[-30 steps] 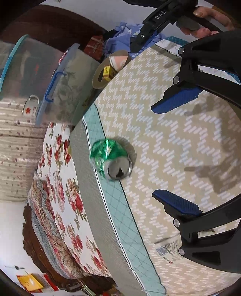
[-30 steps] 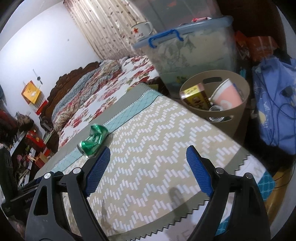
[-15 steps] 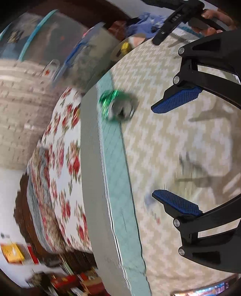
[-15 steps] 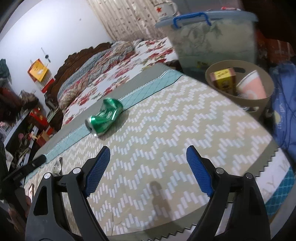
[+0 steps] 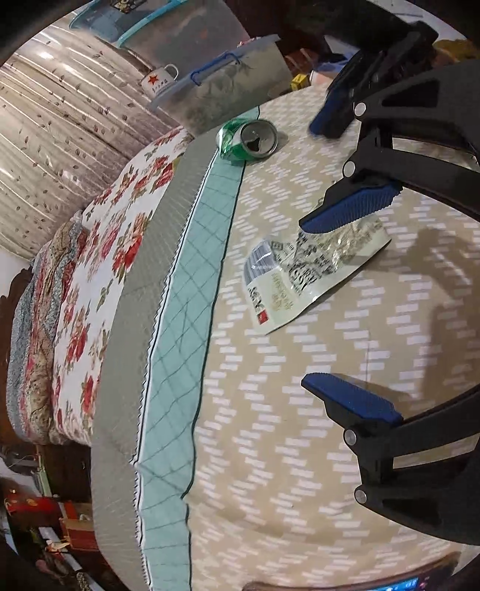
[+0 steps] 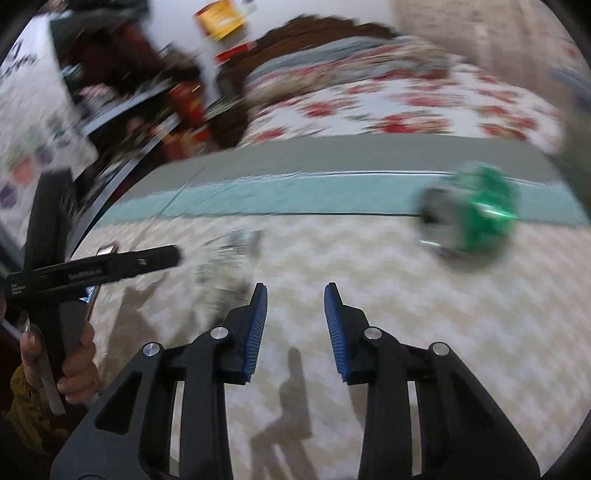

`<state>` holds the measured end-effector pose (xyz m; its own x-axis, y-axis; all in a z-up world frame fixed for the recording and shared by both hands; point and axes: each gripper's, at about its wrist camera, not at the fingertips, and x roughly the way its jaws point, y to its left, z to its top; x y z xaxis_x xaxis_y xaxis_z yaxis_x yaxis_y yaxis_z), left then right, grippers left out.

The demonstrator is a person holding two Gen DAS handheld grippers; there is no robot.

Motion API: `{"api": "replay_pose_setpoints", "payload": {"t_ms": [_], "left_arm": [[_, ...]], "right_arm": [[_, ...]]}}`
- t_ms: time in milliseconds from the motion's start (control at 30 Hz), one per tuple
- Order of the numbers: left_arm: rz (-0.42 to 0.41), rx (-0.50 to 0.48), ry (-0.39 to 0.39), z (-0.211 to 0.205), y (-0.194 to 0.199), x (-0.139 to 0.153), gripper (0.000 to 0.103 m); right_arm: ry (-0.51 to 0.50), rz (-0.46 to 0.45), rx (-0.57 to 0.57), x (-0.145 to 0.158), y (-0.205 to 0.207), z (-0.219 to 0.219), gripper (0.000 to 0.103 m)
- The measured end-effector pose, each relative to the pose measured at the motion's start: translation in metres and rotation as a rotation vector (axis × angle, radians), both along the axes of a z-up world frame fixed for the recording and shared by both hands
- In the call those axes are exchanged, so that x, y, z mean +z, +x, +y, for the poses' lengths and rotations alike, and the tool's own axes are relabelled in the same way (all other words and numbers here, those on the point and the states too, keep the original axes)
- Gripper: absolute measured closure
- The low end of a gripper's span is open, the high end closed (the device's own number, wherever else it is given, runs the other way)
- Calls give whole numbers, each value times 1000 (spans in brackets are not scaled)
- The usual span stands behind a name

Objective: Collect trash

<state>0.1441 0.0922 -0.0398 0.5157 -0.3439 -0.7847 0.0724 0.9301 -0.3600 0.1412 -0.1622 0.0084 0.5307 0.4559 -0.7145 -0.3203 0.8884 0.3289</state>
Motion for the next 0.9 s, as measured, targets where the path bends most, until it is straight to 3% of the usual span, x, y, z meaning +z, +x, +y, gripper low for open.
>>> {"api": "replay_pose_setpoints", "payload": {"t_ms": [167, 233, 433, 500, 700, 900], "left_arm": [[16, -17, -38, 1, 1, -5, 29], [23, -26, -57, -2, 3, -7, 28], [52, -43, -173, -2, 12, -13, 24], [51, -36, -174, -2, 14, -11, 24], [43, -15, -172, 6, 15, -10, 24], [61, -15, -181, 7, 15, -14, 24]], "right_arm": [[-62, 29, 97, -18, 14, 43, 68], [-99, 63, 97, -28, 18, 47, 68], [-105, 49, 94, -31, 13, 47, 70], [-102, 53, 87, -26, 16, 44, 70], [-70, -48, 77, 8, 14, 37, 69], [-91, 25, 135, -15, 29, 59, 69]]}}
